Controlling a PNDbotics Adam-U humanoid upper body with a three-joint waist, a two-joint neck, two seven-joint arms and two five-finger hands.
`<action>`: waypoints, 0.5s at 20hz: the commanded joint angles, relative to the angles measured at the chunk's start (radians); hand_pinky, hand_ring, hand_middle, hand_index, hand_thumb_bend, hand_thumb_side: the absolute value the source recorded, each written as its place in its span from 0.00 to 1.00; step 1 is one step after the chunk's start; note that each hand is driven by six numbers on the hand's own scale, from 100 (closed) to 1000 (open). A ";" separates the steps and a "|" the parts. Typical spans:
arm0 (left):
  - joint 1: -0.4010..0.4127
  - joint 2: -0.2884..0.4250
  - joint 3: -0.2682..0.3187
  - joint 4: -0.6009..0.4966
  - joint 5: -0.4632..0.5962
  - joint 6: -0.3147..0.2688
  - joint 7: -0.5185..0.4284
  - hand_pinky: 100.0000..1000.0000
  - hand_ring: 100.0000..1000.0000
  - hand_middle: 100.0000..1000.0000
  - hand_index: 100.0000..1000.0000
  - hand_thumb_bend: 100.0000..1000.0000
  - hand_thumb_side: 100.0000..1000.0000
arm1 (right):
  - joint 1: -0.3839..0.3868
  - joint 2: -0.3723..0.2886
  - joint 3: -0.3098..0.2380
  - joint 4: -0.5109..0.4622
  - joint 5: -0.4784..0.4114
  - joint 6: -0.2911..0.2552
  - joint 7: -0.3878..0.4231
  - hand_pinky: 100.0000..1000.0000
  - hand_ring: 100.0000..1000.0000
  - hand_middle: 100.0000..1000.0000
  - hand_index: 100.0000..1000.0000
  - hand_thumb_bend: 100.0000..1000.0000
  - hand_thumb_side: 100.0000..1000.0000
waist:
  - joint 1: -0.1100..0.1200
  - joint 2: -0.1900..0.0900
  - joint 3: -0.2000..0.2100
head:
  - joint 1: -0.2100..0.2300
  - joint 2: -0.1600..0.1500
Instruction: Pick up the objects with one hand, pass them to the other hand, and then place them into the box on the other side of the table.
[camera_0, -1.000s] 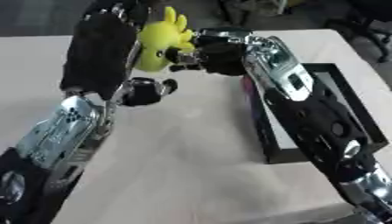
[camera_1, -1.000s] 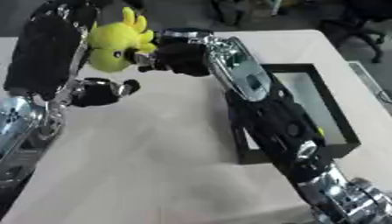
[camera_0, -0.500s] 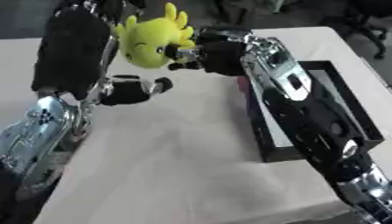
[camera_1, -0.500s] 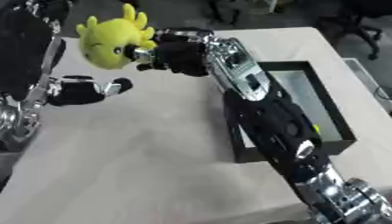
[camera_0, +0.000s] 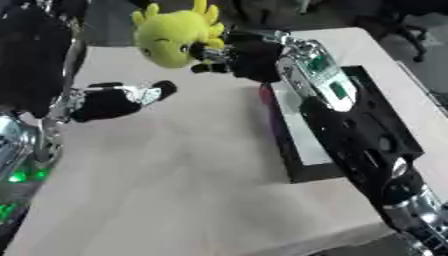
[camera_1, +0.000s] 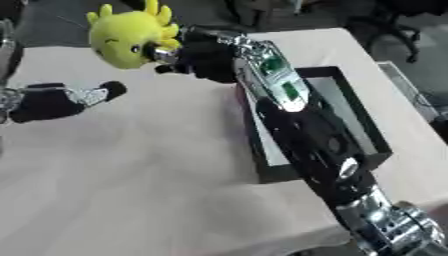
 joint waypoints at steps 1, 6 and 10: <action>0.005 0.060 0.028 -0.037 0.029 0.020 0.006 0.77 0.72 0.66 0.87 0.87 0.53 | 0.006 -0.051 -0.035 -0.024 -0.031 -0.003 -0.030 1.00 1.00 1.00 0.68 0.00 0.15 | 0.017 -0.037 -0.008 | -0.008 0.006; 0.044 0.118 0.051 -0.060 0.055 0.041 0.015 0.77 0.72 0.66 0.86 0.86 0.51 | 0.067 -0.108 -0.068 -0.031 -0.040 -0.009 -0.068 1.00 1.00 1.00 0.70 0.00 0.17 | 0.023 -0.040 -0.028 | -0.009 0.003; 0.075 0.143 0.074 -0.066 0.076 0.067 0.029 0.77 0.72 0.66 0.86 0.86 0.51 | 0.109 -0.143 -0.091 -0.022 -0.038 -0.014 -0.097 1.00 1.00 1.00 0.70 0.00 0.21 | 0.027 -0.041 -0.042 | 0.008 0.002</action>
